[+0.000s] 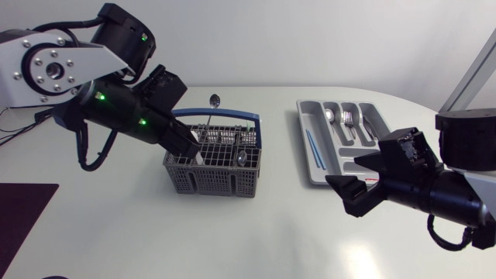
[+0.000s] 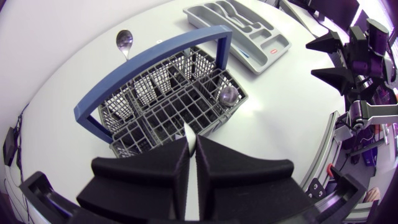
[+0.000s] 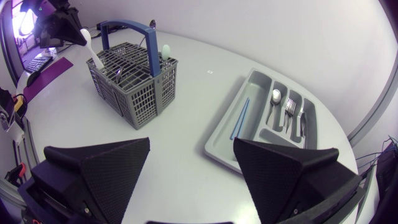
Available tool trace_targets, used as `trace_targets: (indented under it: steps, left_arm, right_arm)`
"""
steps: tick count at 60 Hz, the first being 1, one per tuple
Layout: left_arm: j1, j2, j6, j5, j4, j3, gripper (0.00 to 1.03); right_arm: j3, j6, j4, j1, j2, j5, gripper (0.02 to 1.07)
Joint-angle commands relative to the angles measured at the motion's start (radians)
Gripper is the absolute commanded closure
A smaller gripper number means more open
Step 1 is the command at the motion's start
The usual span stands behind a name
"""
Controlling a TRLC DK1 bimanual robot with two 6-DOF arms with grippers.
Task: Unload the cutlery basket into the drawer organizer.
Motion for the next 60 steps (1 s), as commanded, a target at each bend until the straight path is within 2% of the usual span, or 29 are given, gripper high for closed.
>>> trace_targets:
  steps: [1, 11, 21, 32, 42, 49, 54, 60]
  left_arm:
    - [0.007, -0.041, -0.027, 0.006, -0.002, -0.024, 1.00]
    - [-0.053, -0.067, -0.007, 0.002, -0.005, -0.036, 1.00]
    - [-0.091, -0.093, 0.069, -0.001, -0.027, -0.033, 1.00]
    - [-0.111, -0.170, 0.120, -0.038, -0.088, 0.015, 1.00]
    - [-0.117, -0.257, 0.181, -0.040, -0.122, 0.052, 1.00]
    - [-0.171, -0.280, 0.204, -0.001, -0.102, 0.049, 1.00]
    - [-0.178, -0.273, 0.218, 0.078, -0.066, 0.030, 1.00]
    - [-0.212, -0.244, 0.235, 0.161, -0.023, 0.018, 1.00]
  right_arm:
    - [-0.027, -0.017, -0.013, 0.012, -0.008, 0.009, 0.10]
    - [-0.023, -0.015, -0.017, 0.024, -0.009, 0.009, 0.10]
    - [-0.018, -0.015, -0.028, 0.028, -0.014, 0.014, 0.10]
    - [-0.010, -0.028, -0.040, 0.033, -0.043, 0.014, 0.10]
    - [0.000, -0.117, -0.059, 0.098, -0.132, 0.014, 0.10]
    - [0.048, -0.144, -0.129, 0.121, -0.123, -0.031, 0.10]
    - [0.069, -0.189, -0.172, 0.144, -0.127, -0.107, 0.10]
    - [0.115, -0.219, -0.214, 0.222, -0.131, -0.115, 0.10]
